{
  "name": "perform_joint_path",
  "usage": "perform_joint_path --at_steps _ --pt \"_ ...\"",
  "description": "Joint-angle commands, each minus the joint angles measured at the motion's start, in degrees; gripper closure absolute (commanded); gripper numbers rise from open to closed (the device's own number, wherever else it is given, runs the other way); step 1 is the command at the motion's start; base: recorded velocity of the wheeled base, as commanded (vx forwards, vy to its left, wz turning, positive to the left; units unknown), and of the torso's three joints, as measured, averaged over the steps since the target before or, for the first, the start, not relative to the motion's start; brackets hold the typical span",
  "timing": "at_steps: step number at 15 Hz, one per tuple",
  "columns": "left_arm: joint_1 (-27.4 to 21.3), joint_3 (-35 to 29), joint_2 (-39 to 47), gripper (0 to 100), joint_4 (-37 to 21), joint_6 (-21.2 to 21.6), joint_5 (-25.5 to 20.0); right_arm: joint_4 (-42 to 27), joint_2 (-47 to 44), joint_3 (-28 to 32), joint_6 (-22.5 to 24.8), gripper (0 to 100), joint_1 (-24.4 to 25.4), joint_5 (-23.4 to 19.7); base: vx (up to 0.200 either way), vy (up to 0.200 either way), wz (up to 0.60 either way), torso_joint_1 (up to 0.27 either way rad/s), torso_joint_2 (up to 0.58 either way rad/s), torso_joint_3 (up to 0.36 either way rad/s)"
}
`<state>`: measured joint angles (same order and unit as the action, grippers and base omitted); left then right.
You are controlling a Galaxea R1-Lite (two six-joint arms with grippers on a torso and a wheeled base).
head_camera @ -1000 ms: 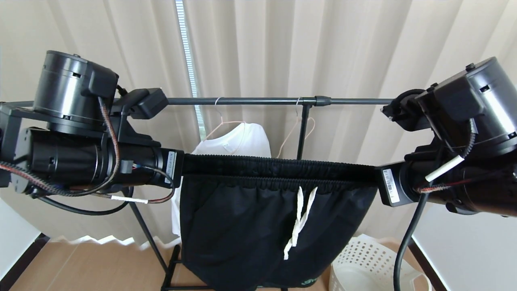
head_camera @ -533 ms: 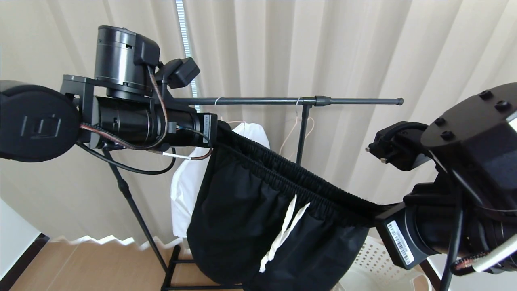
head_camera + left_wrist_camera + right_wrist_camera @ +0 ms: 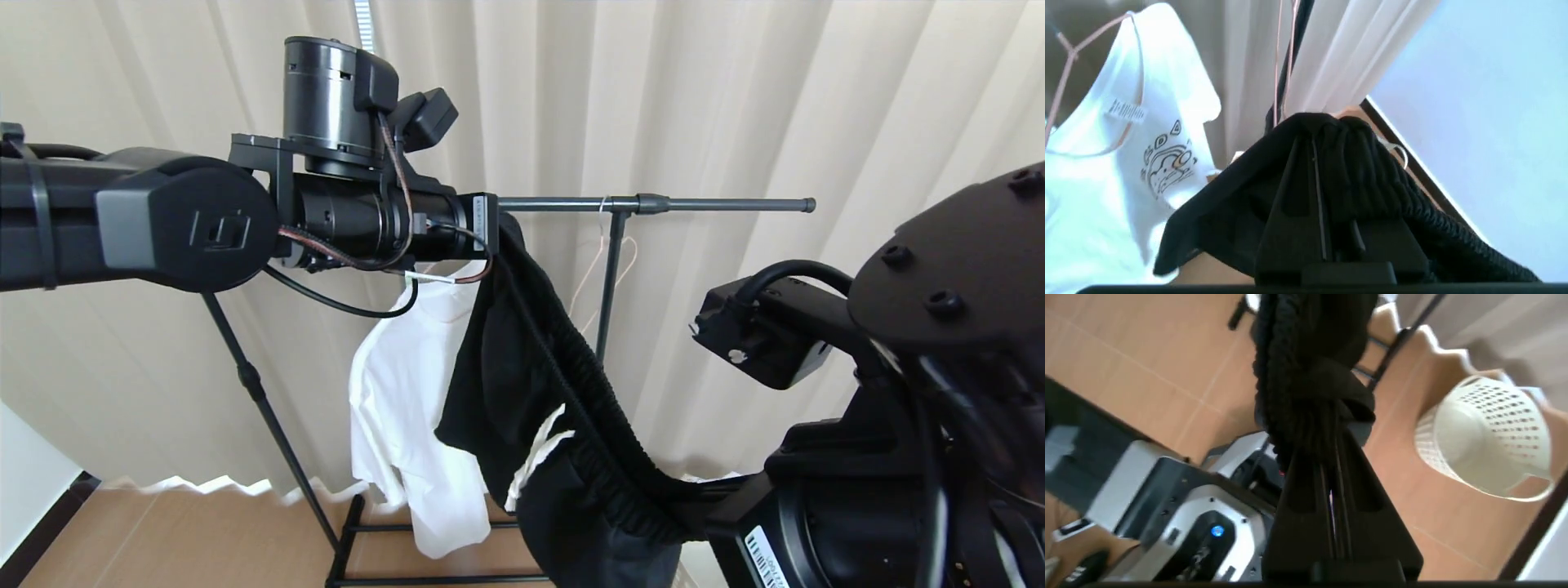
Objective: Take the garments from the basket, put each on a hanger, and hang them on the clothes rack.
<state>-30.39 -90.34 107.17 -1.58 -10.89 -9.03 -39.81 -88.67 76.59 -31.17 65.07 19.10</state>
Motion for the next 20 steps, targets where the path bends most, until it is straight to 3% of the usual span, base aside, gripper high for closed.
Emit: perform_joint_path --at_steps 1,3,7,11,14,15,16,20 --pt "-0.99 -4.75 3.66 100 0.09 -3.0 -0.02 1.14 -1.85 1.28 -0.65 100 0.76 -1.17 0.0 0.0 0.0 0.0 0.0 0.0" --pt "-1.43 -7.04 4.98 100 0.09 -4.85 -0.02 5.54 -2.29 1.01 -1.96 100 0.76 -1.17 0.0 0.0 0.0 0.0 0.0 0.0" --pt "-1.07 -6.51 4.81 100 -0.44 -4.85 0.16 5.45 -2.03 0.75 -2.58 100 0.67 -0.73 0.0 0.0 0.0 0.0 0.0 0.0" --pt "1.65 -1.76 -0.47 100 -4.92 -2.12 0.51 5.36 -5.02 -2.06 -1.0 100 -1.79 7.26 0.0 0.0 0.0 0.0 0.0 0.0" --pt "3.85 4.3 -7.24 100 -10.63 3.68 0.6 5.45 -7.39 -2.94 0.67 100 -8.12 12.8 0.0 0.0 0.0 0.0 0.0 0.0" --pt "4.46 10.1 -11.98 100 -13.97 8.51 0.68 5.89 -8.53 -2.5 0.76 100 -11.46 17.72 0.0 0.0 0.0 0.0 0.0 0.0" --pt "4.81 14.14 -14.53 100 -14.59 10.8 1.12 5.98 -8.8 -1.89 0.76 100 -13.75 19.31 0.0 0.0 0.0 0.0 0.0 0.0" --pt "2.79 28.47 -21.74 100 -14.85 15.72 4.81 5.98 -11.52 8.48 1.73 100 -19.46 19.92 0.0 0.0 0.0 0.0 0.0 0.0"
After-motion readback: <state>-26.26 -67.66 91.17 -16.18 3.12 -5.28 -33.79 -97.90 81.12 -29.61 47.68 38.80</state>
